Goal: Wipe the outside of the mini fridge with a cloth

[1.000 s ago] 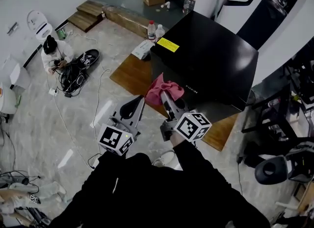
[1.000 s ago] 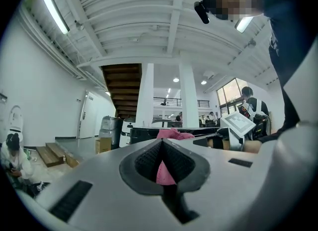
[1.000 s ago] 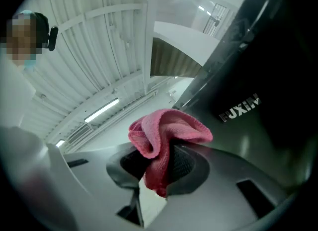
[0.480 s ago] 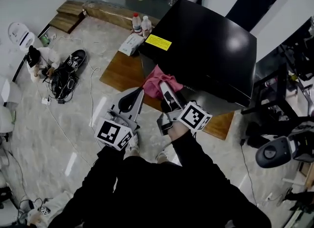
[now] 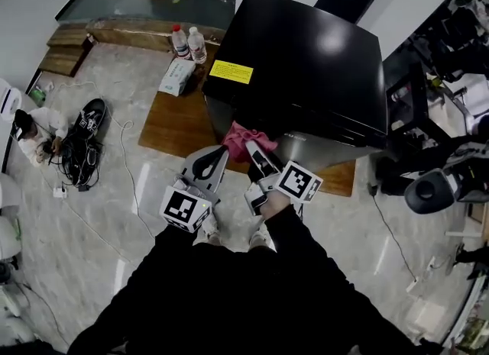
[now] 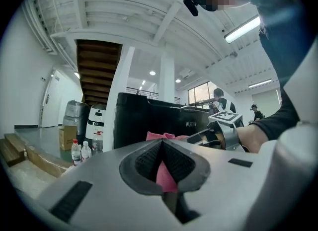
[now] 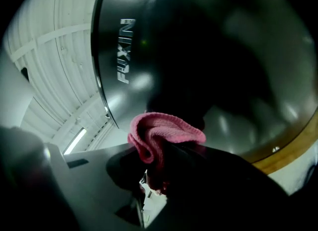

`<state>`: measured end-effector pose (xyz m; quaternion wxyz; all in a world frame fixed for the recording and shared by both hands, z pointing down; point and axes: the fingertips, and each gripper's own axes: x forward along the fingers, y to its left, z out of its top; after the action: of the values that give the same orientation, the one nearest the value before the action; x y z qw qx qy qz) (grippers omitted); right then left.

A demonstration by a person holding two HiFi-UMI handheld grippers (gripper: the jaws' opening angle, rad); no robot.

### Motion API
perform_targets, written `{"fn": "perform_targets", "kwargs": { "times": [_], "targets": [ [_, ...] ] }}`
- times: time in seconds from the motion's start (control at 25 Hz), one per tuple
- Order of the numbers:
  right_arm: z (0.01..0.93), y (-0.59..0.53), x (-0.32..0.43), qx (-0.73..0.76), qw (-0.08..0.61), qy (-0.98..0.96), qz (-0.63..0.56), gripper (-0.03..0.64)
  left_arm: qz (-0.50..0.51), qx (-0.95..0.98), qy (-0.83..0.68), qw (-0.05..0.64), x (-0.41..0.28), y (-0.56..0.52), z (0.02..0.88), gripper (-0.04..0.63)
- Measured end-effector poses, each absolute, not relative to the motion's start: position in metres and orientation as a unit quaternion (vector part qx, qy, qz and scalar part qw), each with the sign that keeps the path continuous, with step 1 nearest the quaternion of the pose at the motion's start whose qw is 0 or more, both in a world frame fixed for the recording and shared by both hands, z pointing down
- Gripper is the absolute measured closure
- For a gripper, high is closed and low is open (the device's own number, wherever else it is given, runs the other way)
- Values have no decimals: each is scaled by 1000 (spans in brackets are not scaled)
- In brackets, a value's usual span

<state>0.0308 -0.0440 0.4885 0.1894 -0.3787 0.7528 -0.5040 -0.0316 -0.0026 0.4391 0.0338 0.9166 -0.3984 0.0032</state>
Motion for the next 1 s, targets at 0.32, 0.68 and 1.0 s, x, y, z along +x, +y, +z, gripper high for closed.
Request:
{"fn": "perform_targets", "kwargs": {
  "times": [0.32,0.68,1.0],
  "targets": [
    [601,-42,42,-450,149,685,-554,529,53,941,-327,71,-22,-19,533,589],
    [713,-41,53,-513,80,630,-577,529,115,945,-280,124,-10,-30,644,589],
    [766,-37,55,-542,51,590,-596,529,100,937,-286,172,-22,-33,653,589]
  ]
}}
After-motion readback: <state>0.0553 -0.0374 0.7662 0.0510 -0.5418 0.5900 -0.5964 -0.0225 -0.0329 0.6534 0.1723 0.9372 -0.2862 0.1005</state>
